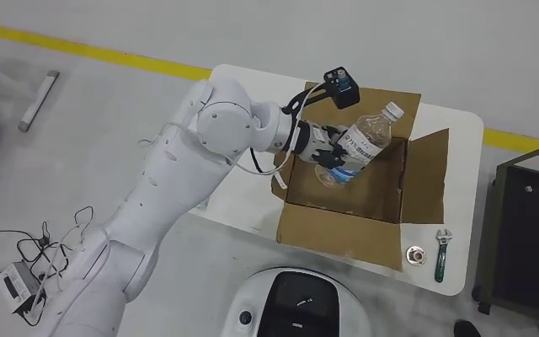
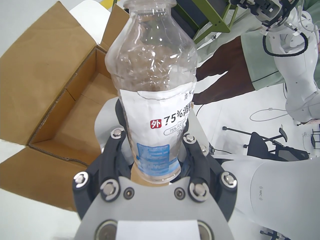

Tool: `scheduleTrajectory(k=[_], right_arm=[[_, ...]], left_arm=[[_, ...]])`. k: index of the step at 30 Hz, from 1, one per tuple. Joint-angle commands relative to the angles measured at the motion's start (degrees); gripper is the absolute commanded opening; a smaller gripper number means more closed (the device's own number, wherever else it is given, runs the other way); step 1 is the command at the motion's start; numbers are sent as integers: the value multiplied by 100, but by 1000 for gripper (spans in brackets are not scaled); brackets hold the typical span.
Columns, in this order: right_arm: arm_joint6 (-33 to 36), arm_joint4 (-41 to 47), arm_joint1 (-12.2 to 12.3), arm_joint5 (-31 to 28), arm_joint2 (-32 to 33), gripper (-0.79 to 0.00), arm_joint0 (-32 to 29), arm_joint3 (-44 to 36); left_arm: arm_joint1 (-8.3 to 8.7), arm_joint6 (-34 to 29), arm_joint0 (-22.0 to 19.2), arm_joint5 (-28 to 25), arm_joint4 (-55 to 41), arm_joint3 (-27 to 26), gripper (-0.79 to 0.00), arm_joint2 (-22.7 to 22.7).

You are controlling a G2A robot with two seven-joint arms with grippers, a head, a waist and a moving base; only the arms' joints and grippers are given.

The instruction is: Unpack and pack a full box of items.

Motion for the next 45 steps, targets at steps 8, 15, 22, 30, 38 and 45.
scheduleTrajectory(k=[8, 15, 22, 30, 38, 45], right_arm=[[0, 0, 0, 0, 0, -785, 0, 0], [0, 0, 0, 0, 0, -785, 0, 0], [0, 0, 0, 0, 0, -785, 0, 0], [0, 0, 0, 0, 0, -785, 0, 0], [0, 0, 0, 0, 0, -785, 0, 0], [0, 0, 0, 0, 0, -785, 0, 0]], left_arm=[[-139, 138, -206, 363, 27, 868, -785, 601], [-296, 270, -515, 143, -4, 1758, -785, 999], [-317, 243, -585, 53, -74, 1849, -785, 1019], [-317, 243, -585, 53, -74, 1849, -785, 1019], [-317, 243, -585, 53, -74, 1849, -785, 1019], [-317, 243, -585, 53, -74, 1849, -785, 1019]])
